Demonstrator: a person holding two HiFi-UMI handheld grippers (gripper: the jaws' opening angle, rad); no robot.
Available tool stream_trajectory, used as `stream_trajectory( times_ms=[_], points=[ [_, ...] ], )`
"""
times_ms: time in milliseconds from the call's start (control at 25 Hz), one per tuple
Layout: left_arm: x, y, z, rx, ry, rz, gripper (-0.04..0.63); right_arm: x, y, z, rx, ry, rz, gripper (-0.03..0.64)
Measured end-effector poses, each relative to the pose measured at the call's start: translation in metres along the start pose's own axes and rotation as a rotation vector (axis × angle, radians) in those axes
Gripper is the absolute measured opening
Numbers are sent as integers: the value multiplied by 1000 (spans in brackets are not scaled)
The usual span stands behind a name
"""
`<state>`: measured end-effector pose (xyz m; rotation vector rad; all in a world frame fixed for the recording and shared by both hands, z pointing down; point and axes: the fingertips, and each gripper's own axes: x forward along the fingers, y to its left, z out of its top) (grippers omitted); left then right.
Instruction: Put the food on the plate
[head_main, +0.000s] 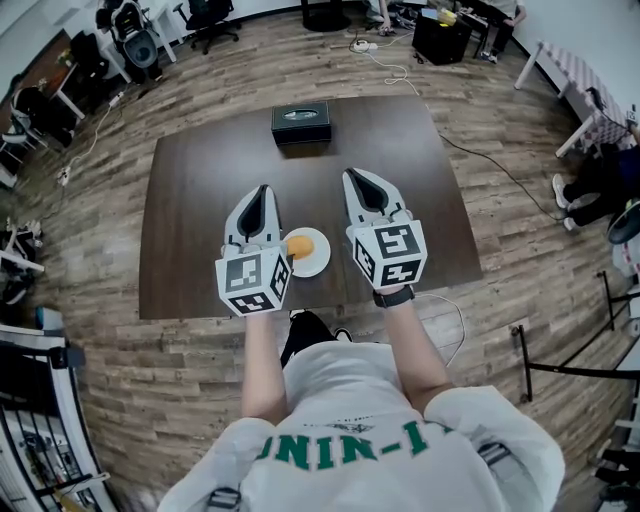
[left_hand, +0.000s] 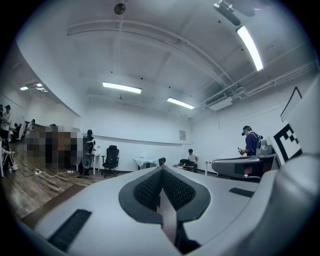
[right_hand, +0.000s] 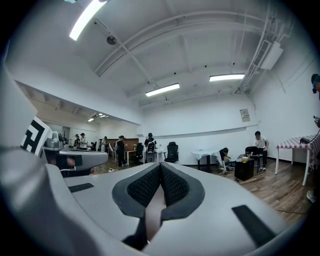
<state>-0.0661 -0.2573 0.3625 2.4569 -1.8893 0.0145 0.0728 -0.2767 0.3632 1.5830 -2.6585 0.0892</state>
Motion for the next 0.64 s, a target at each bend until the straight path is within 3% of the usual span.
stream_trajectory(
  times_ms=[320, 640],
  points=[
    [11, -1, 5, -71, -24, -34, 12, 4, -10, 5, 8, -10, -2, 17],
    [28, 7, -6, -11, 8, -16, 12, 14, -35, -1, 19, 4, -11, 17]
  ],
)
